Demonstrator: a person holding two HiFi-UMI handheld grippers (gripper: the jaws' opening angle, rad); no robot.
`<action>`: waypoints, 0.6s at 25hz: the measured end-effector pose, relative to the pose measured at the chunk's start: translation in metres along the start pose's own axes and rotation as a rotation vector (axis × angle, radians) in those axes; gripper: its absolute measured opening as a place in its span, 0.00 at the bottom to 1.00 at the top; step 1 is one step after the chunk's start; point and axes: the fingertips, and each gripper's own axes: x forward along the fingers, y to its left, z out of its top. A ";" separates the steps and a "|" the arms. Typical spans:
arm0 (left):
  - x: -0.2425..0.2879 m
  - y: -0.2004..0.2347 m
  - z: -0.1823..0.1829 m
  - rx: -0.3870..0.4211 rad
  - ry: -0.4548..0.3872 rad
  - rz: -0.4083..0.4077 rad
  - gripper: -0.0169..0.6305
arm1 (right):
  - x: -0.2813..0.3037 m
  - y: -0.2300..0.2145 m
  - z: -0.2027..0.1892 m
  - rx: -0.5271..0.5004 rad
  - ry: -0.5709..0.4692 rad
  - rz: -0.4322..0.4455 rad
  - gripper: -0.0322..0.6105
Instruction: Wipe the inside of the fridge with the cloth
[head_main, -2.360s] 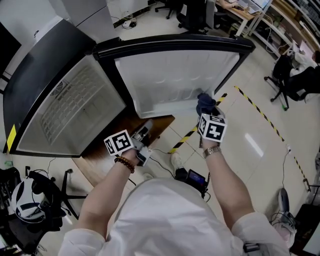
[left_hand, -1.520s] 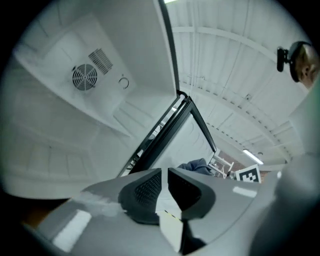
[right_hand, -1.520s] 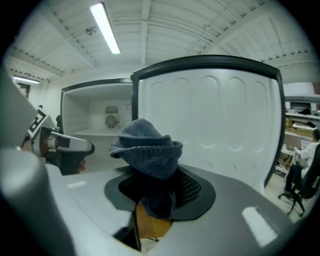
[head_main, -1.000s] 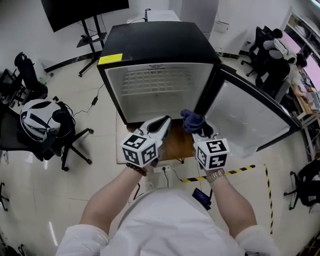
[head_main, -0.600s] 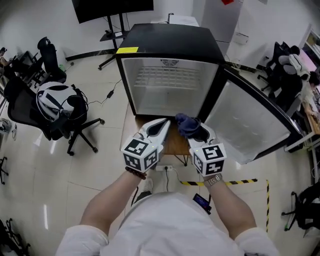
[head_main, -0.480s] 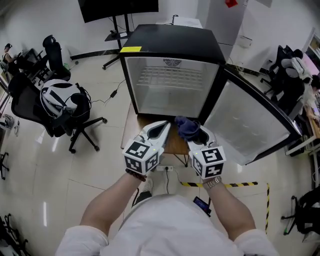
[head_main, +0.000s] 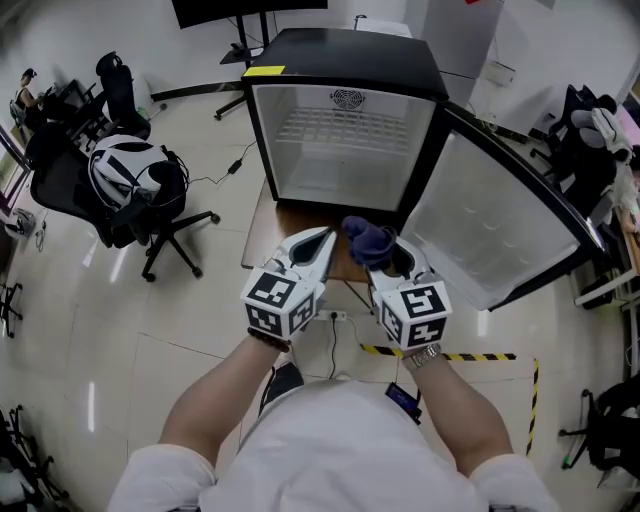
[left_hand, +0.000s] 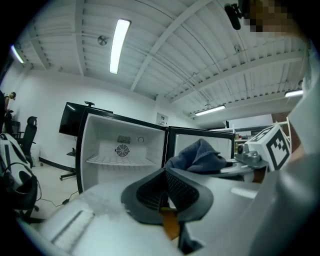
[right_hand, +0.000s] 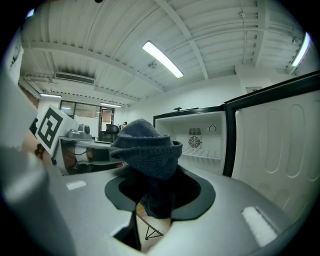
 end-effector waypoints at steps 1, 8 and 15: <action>-0.001 -0.001 -0.001 0.004 0.000 0.004 0.03 | -0.001 0.002 -0.001 0.000 0.000 0.005 0.26; -0.008 -0.001 -0.001 0.020 -0.003 0.031 0.03 | -0.003 0.008 -0.001 -0.008 -0.001 0.028 0.26; -0.012 0.002 -0.002 0.022 0.002 0.049 0.03 | 0.000 0.013 -0.002 -0.011 0.002 0.043 0.26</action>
